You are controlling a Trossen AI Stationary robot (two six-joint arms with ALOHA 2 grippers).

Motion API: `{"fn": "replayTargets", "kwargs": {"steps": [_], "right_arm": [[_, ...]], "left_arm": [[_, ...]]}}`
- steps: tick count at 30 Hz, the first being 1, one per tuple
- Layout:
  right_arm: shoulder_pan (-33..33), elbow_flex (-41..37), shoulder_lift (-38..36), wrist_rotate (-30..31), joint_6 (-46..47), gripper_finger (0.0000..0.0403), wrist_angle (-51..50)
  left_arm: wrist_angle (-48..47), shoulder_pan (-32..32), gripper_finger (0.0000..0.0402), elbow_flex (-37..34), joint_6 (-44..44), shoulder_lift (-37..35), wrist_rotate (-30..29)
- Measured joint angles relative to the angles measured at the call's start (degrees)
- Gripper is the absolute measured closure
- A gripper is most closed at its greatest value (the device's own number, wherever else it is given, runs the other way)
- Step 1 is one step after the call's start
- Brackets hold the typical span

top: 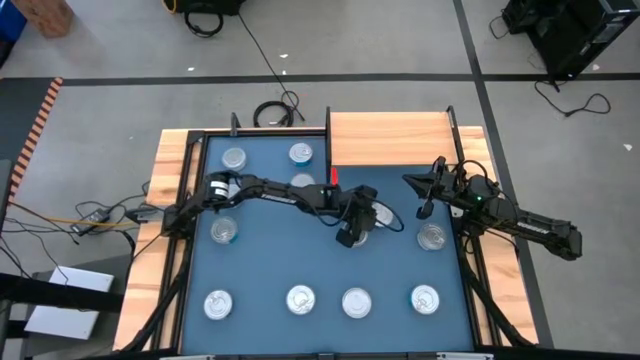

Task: Stack canned seafood by type on shelf
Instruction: Put the middle blue tuna can on the shelf

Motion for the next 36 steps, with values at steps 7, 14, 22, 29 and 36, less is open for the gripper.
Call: {"fn": "replayTargets", "kwargs": {"steps": [7,14,22,29,36], "right_arm": [[0.00,0.00,-0.02,0.00,0.00,0.0375,-0.05],[0.00,0.00,-0.02,0.02,0.00,0.0375,-0.03],[0.00,0.00,-0.02,0.02,0.00,0.0375,0.31],[0.00,0.00,-0.02,0.02,0.00,0.0375,0.36],[0.00,0.00,-0.02,0.04,-0.01,0.0375,0.40]], "left_arm": [[0.71,-0.07,0.0296,-0.04,0.24,1.06,-1.70],[1.20,-0.07,0.0295,-0.06,0.24,1.78,-2.49],[1.92,-0.07,0.0295,-0.06,0.60,1.84,-2.42],[3.29,-0.12,0.0295,0.07,0.84,3.31,-2.04],[2.90,-0.20,0.0296,0.16,0.87,3.40,-2.14]]}}
